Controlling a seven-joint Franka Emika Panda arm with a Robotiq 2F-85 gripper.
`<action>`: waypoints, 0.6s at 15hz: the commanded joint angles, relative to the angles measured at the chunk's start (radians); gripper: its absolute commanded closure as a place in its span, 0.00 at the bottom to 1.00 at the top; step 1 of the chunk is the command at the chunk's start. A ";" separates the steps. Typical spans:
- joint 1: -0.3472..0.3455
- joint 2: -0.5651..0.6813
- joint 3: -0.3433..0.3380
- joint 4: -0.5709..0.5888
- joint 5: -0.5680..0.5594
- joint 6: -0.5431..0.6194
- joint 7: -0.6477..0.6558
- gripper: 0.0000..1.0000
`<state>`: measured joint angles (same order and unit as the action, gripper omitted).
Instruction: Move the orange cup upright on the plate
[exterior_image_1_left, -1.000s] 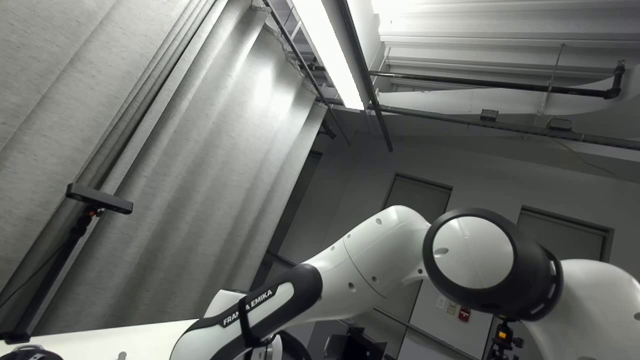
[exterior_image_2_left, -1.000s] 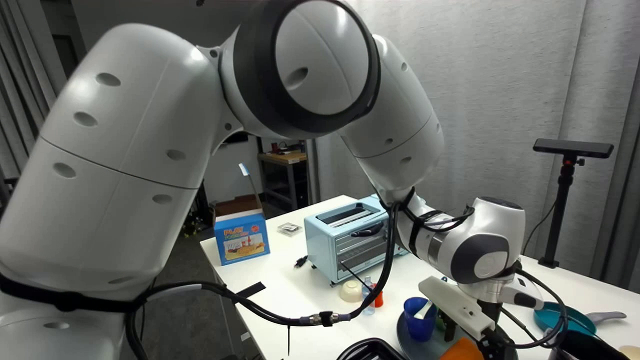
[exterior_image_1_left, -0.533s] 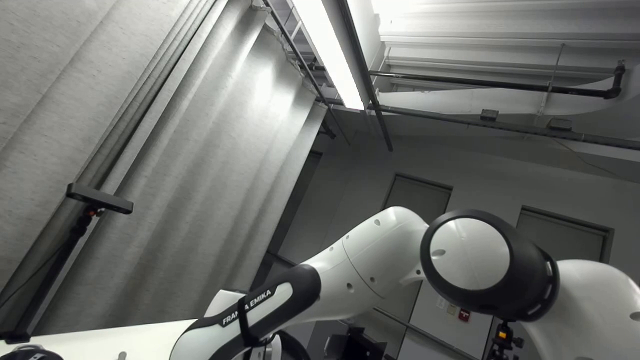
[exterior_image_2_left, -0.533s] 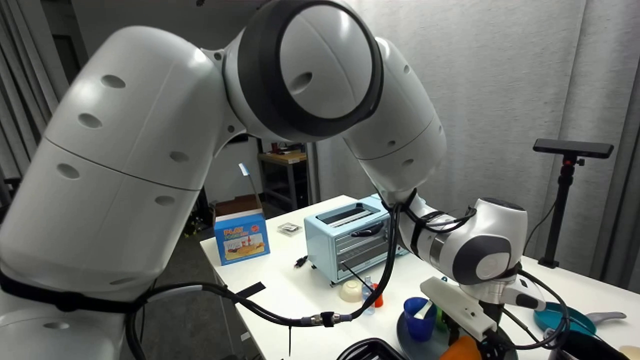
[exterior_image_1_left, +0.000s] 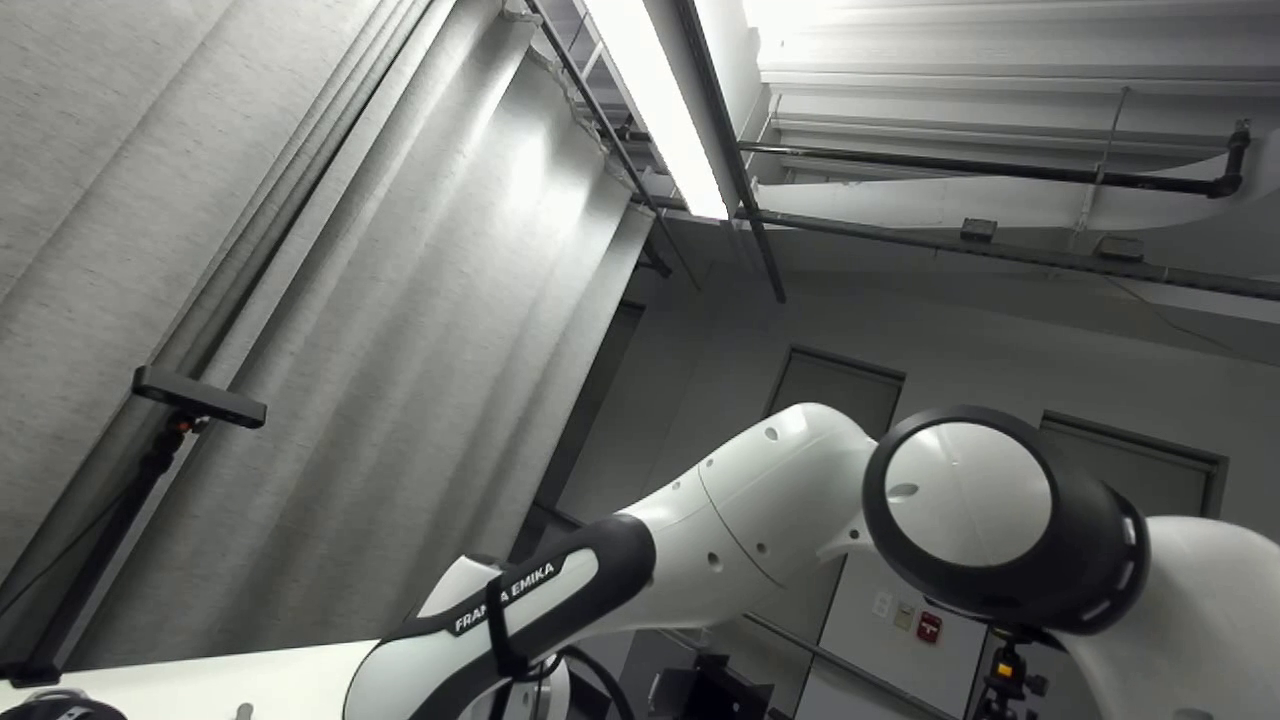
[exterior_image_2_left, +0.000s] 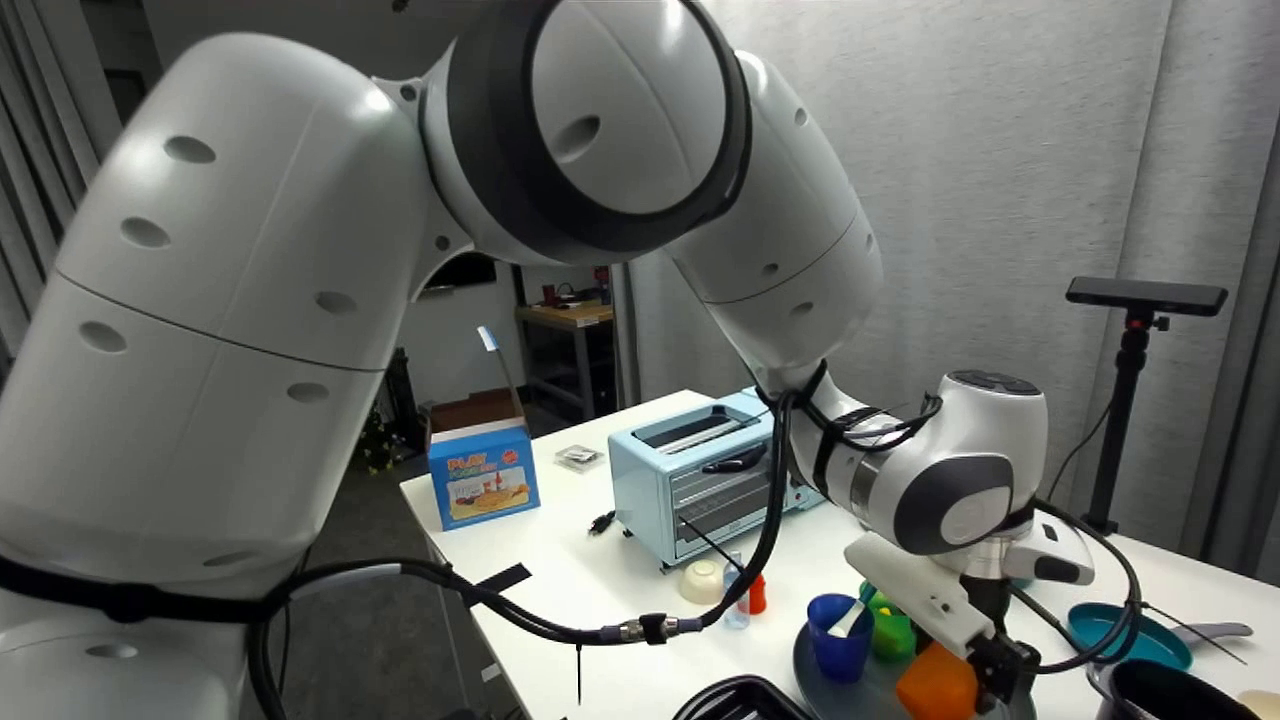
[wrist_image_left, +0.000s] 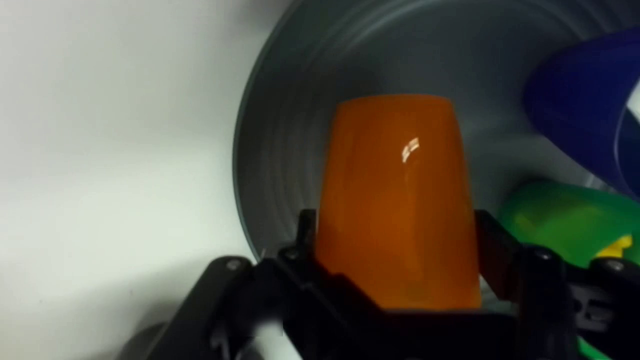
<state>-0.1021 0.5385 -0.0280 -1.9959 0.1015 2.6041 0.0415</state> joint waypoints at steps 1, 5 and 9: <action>0.007 -0.069 0.023 -0.099 0.018 0.198 -0.022 0.50; -0.010 -0.084 0.067 -0.164 0.034 0.401 -0.027 0.50; -0.063 -0.076 0.131 -0.221 0.047 0.549 -0.028 0.50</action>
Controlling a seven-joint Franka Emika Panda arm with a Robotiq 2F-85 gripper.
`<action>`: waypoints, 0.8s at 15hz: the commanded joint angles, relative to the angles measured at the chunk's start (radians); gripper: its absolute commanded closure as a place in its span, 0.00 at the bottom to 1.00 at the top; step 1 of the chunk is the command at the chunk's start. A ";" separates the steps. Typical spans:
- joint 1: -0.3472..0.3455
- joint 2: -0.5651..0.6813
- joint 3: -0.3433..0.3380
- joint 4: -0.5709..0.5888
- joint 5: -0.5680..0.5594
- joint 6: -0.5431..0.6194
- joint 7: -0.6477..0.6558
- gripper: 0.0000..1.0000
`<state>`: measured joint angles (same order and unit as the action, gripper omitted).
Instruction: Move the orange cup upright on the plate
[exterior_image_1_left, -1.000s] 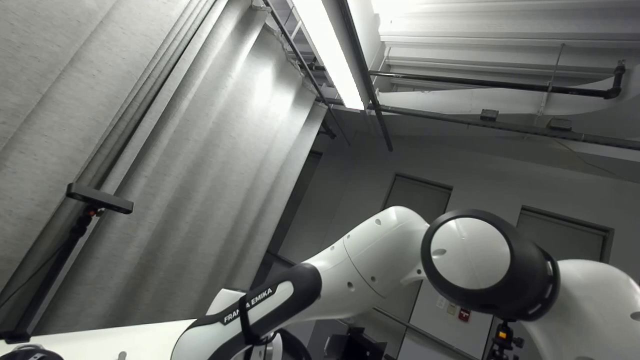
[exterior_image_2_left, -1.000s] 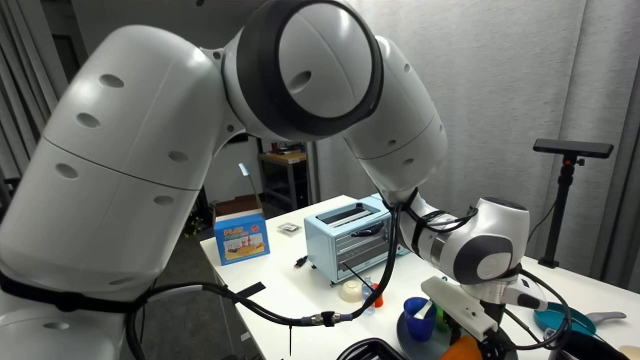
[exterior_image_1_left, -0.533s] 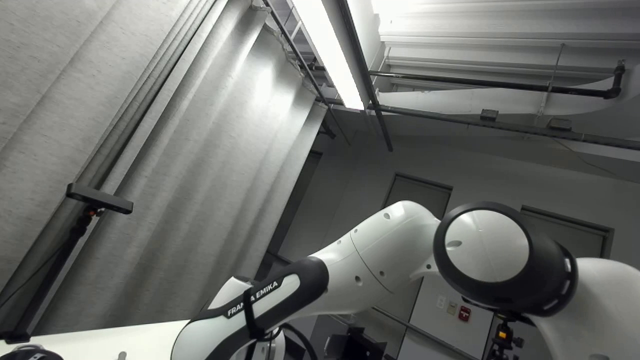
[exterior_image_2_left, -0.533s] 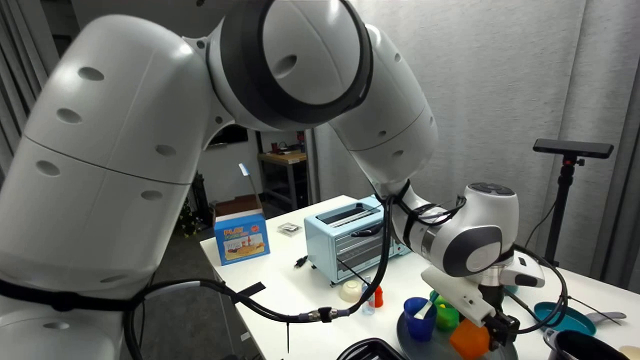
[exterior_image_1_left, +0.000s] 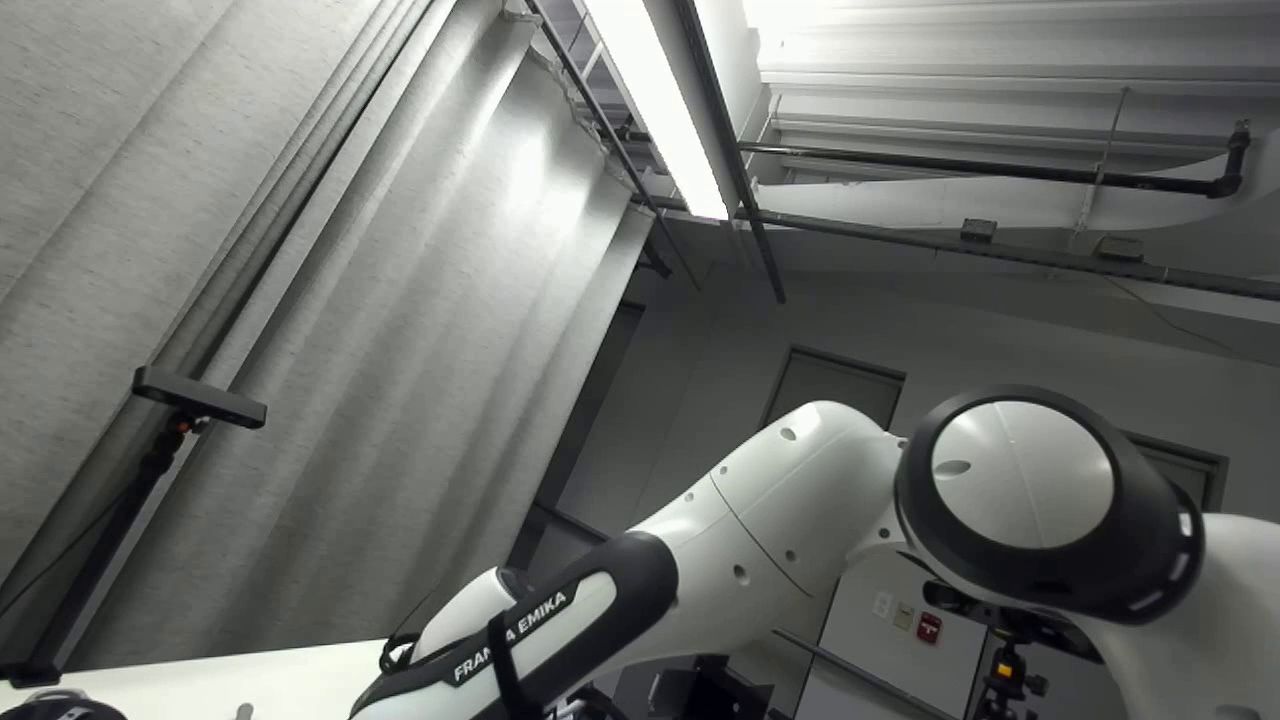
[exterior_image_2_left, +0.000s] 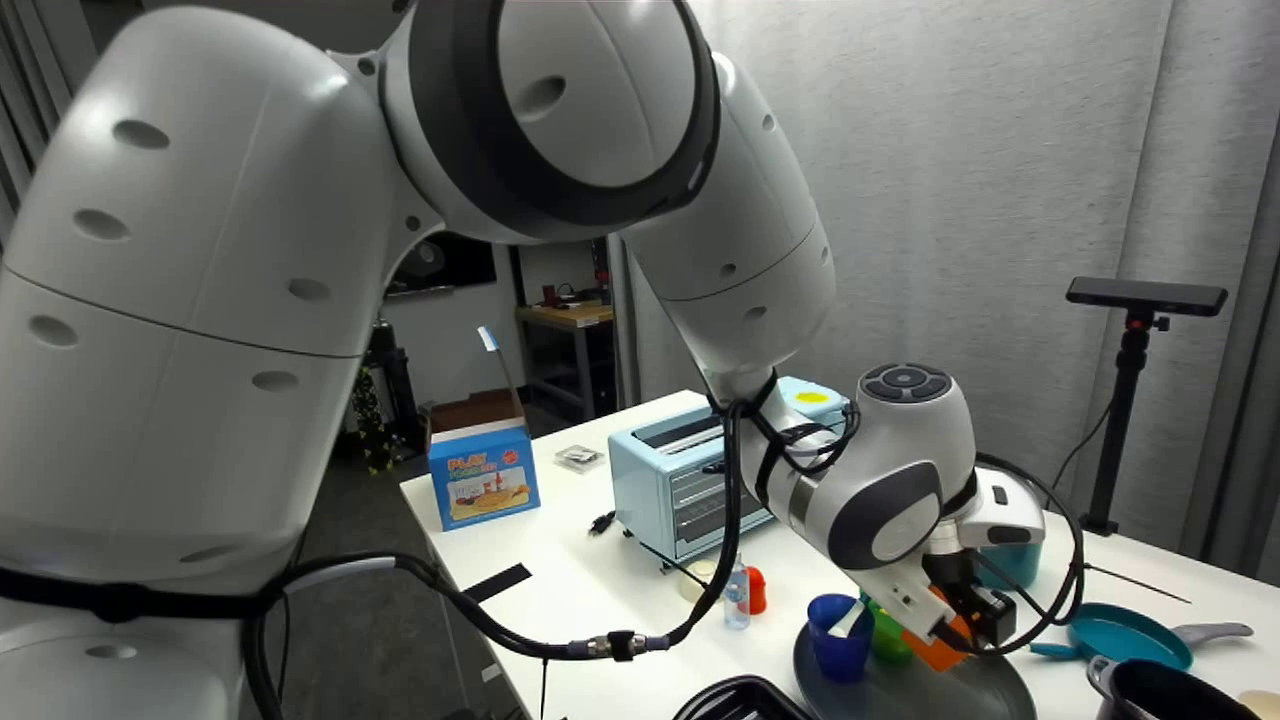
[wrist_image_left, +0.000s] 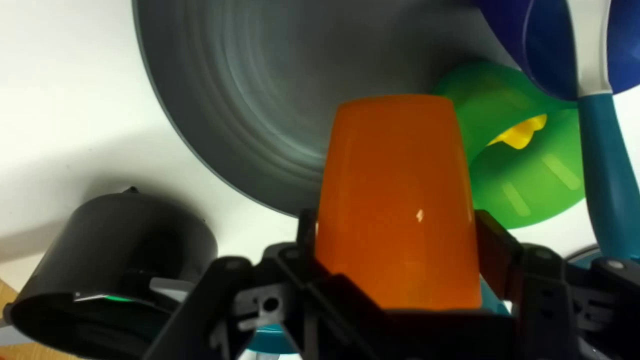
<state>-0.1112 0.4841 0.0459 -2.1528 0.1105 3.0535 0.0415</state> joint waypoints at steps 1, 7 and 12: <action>-0.076 -0.019 0.079 -0.080 0.041 0.135 -0.026 0.50; -0.184 0.016 0.155 -0.136 0.009 0.324 0.000 0.50; -0.247 0.071 0.185 -0.125 -0.041 0.431 -0.010 0.50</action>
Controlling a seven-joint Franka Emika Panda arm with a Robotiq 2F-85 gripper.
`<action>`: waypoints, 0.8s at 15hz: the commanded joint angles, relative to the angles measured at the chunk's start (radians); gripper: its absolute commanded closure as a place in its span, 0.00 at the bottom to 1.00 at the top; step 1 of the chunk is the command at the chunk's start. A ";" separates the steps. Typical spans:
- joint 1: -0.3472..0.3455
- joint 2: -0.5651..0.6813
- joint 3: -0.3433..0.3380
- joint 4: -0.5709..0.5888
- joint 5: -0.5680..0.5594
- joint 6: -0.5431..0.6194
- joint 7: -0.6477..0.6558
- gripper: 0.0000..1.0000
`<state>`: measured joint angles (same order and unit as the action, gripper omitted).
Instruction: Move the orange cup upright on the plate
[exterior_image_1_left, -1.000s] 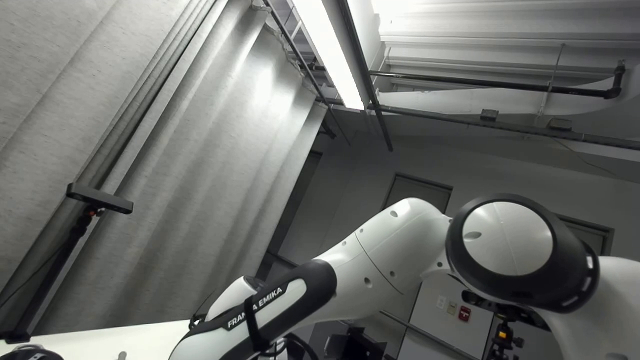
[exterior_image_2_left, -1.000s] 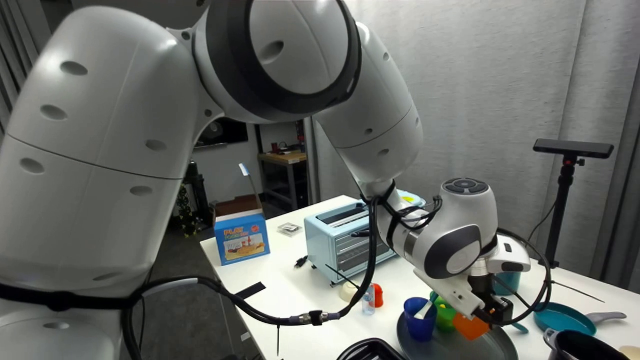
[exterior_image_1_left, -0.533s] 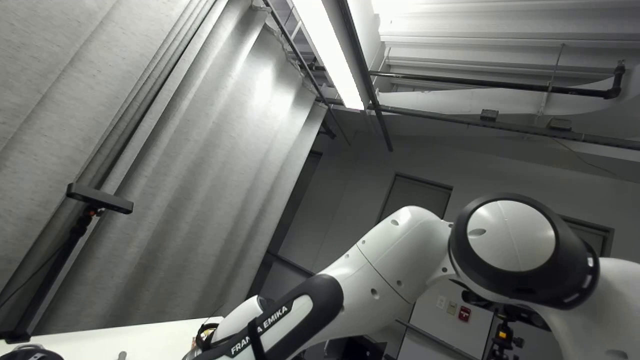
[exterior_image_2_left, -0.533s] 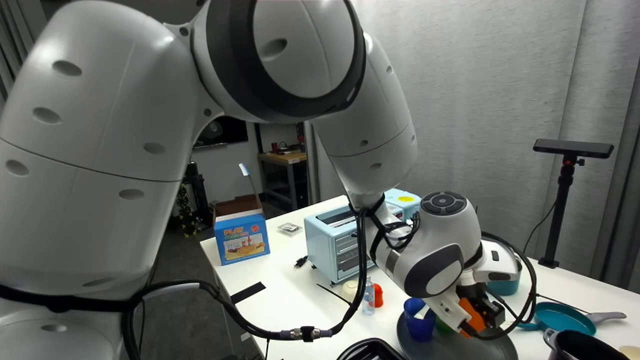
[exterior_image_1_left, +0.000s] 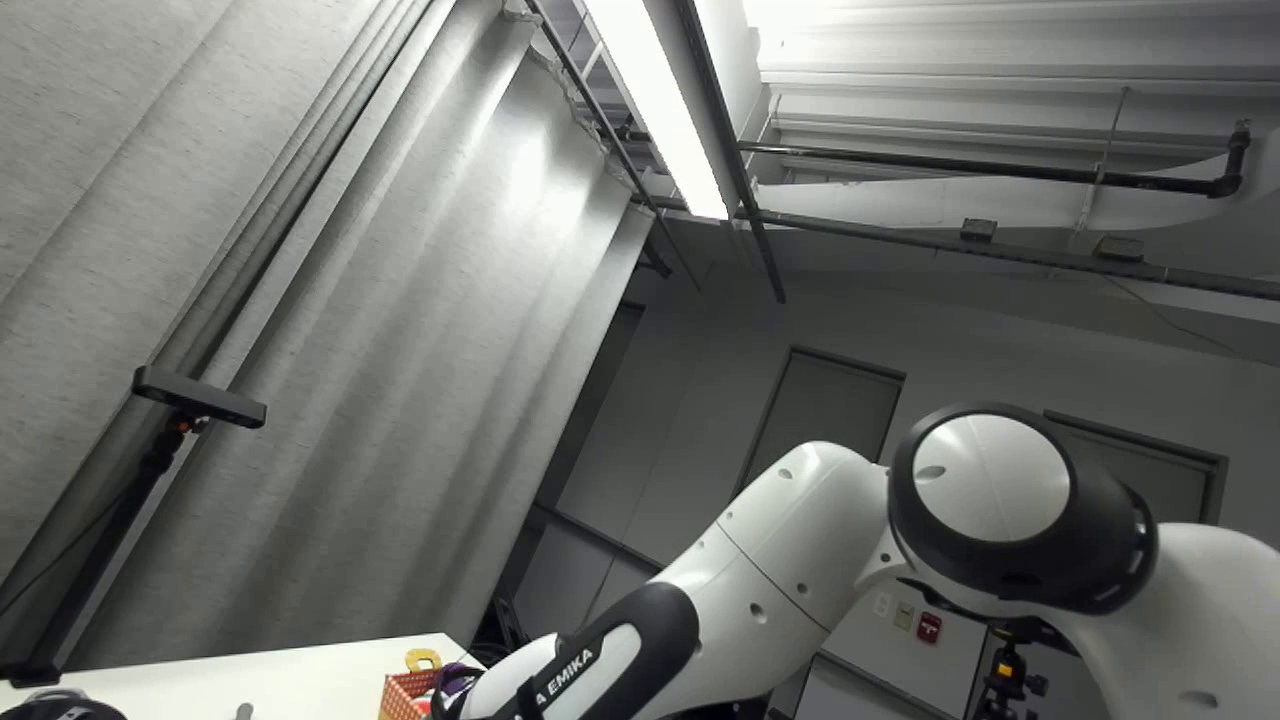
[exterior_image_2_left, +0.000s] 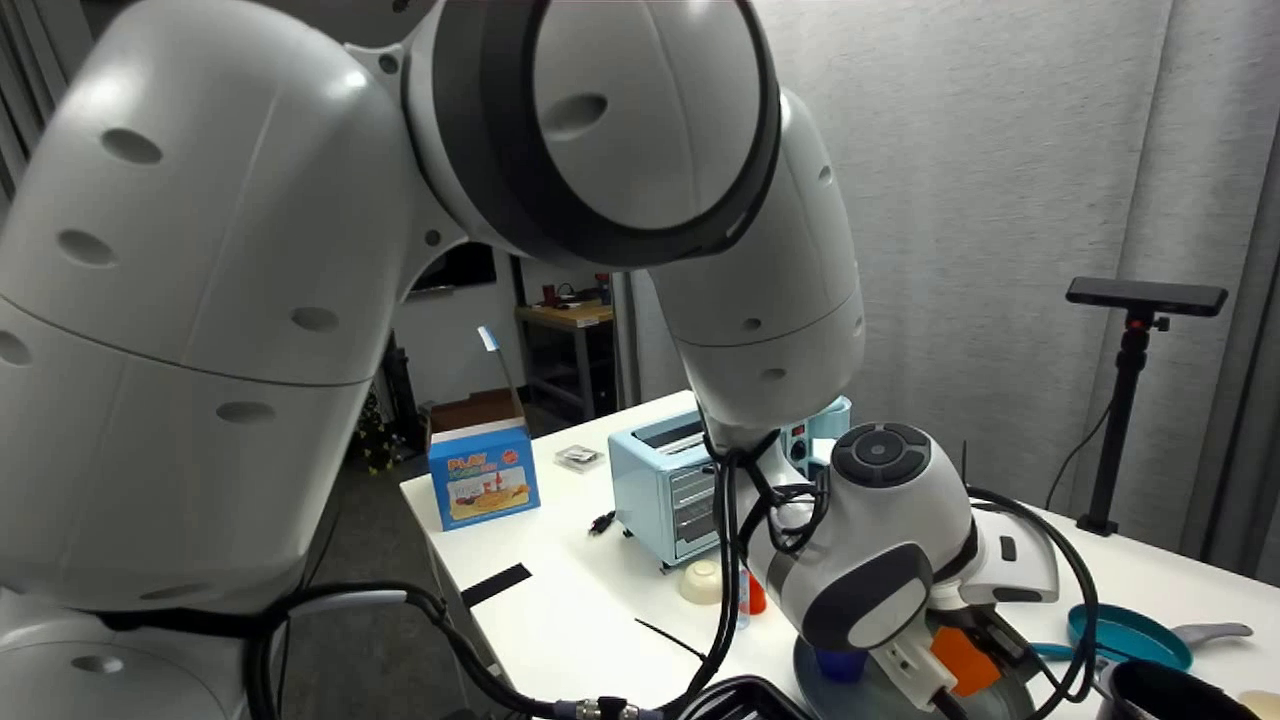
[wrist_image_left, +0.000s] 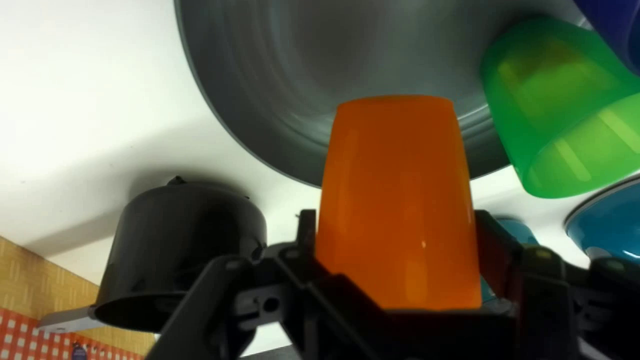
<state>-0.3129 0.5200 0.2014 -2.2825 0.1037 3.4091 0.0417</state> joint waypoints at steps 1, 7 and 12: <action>-0.044 0.049 0.026 0.009 -0.043 0.094 -0.013 0.50; 0.043 0.119 -0.078 0.031 -0.141 0.219 0.012 0.50; 0.096 0.154 -0.123 0.033 -0.141 0.354 0.017 0.50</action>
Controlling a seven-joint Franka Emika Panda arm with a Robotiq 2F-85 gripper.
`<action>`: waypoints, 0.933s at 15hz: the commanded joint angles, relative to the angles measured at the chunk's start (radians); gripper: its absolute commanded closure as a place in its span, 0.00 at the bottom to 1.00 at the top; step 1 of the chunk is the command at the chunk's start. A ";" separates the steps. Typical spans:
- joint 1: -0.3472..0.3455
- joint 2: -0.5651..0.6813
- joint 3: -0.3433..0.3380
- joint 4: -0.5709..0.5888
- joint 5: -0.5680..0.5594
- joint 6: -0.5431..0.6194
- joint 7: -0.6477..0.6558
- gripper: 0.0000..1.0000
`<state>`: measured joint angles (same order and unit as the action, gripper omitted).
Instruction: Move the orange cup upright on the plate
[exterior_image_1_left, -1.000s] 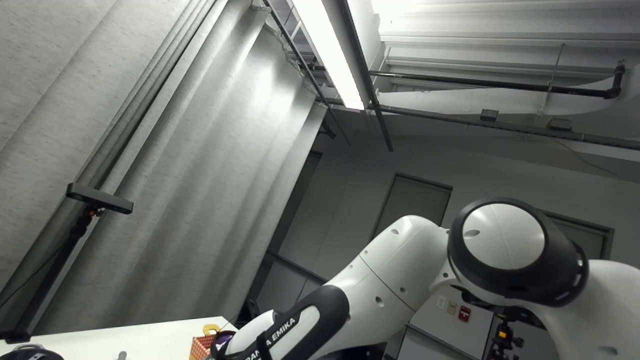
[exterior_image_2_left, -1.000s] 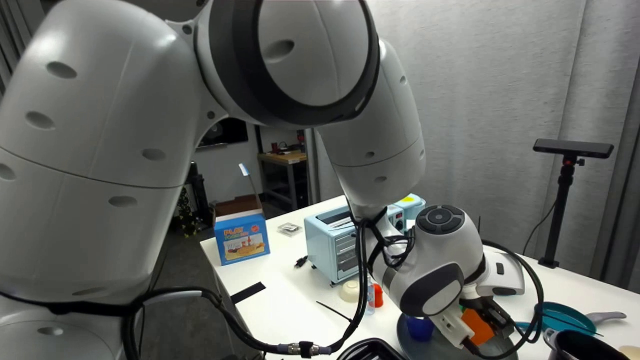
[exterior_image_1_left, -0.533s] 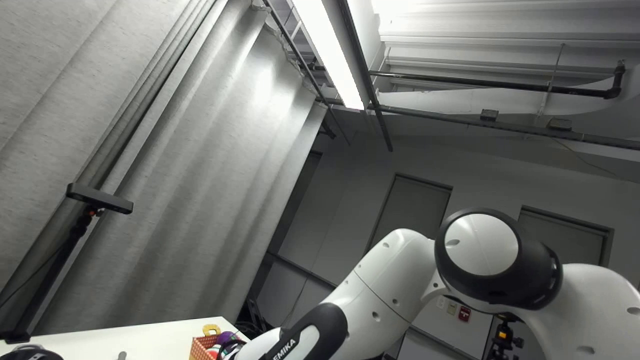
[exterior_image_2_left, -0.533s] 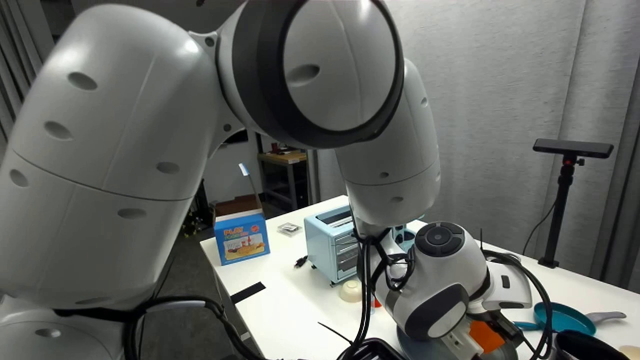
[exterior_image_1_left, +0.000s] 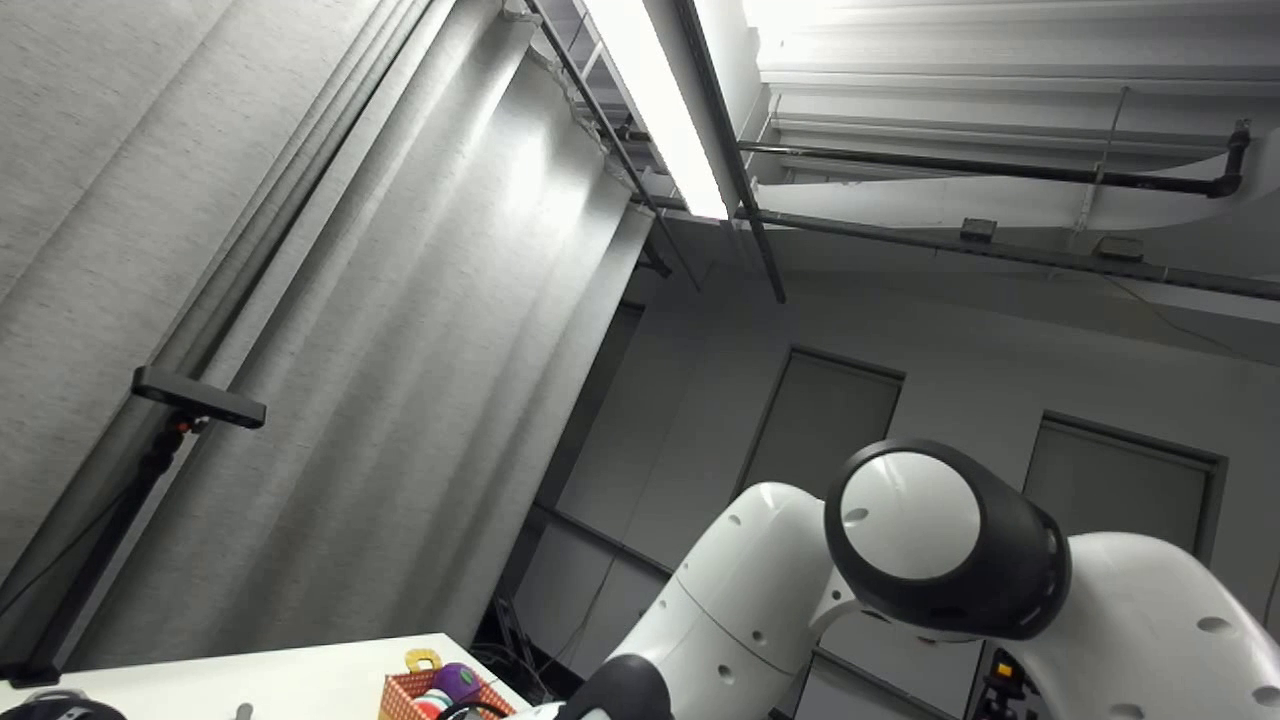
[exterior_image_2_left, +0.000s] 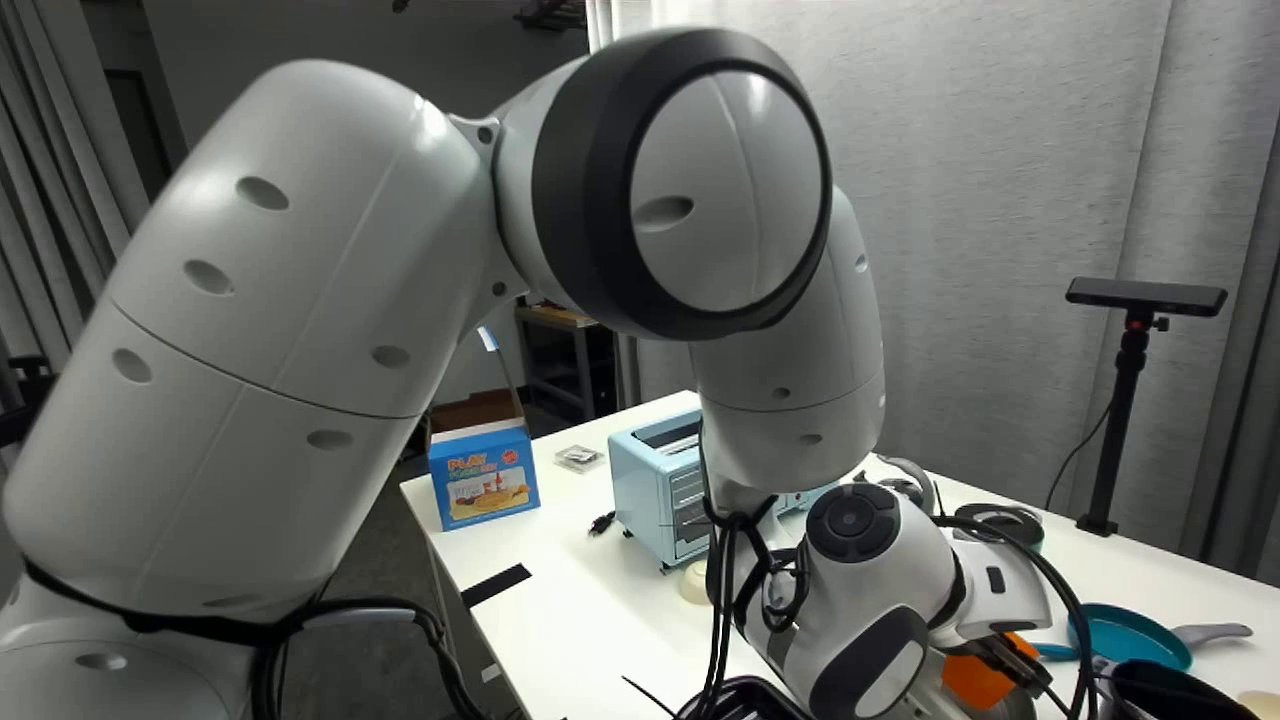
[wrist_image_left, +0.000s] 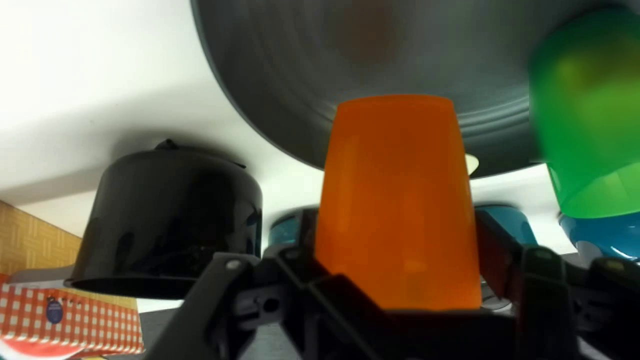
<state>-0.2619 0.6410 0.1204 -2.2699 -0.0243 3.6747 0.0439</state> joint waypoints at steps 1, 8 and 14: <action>0.055 0.041 -0.050 0.021 -0.011 0.110 0.014 0.50; 0.079 0.092 -0.069 0.018 -0.023 0.198 0.019 0.50; 0.090 0.112 -0.091 0.019 -0.009 0.208 0.015 0.50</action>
<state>-0.1938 0.7271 0.0567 -2.2693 -0.0273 3.8338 0.0438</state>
